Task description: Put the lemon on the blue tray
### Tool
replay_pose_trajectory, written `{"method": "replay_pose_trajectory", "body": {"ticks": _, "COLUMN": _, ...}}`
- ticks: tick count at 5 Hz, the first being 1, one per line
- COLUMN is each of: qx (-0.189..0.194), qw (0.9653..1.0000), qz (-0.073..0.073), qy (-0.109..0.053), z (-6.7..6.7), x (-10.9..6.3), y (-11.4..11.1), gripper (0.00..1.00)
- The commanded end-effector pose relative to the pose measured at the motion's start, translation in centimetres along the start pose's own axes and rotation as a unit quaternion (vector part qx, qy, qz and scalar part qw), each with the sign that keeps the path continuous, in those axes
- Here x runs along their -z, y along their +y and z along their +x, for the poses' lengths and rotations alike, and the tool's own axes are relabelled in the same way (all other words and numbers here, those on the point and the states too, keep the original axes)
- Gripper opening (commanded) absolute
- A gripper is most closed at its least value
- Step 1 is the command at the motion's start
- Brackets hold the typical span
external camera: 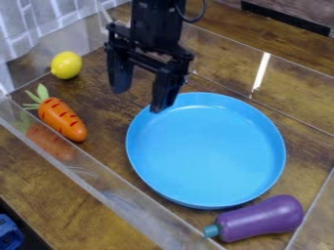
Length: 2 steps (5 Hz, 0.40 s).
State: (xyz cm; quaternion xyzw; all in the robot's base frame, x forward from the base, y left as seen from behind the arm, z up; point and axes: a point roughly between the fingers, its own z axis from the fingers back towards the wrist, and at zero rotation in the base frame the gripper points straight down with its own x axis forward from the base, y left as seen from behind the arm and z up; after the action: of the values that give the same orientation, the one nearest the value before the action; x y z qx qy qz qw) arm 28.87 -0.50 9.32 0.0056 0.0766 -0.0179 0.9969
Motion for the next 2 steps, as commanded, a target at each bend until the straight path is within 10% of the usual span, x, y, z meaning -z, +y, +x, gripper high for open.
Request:
{"method": "replay_pose_trajectory", "body": {"ticks": 1, "qx": 0.018, "qw": 0.9996, "qz": 0.005, "qy": -0.022, "z": -0.1, "x": -1.3, "y": 1.3, "gripper": 1.0}}
{"method": "replay_pose_trajectory", "body": {"ticks": 2, "qx": 0.031, "qw": 0.9993, "qz": 0.007, "qy": -0.02, "z": -0.5, "x": -1.3, "y": 2.6, "gripper": 1.0}}
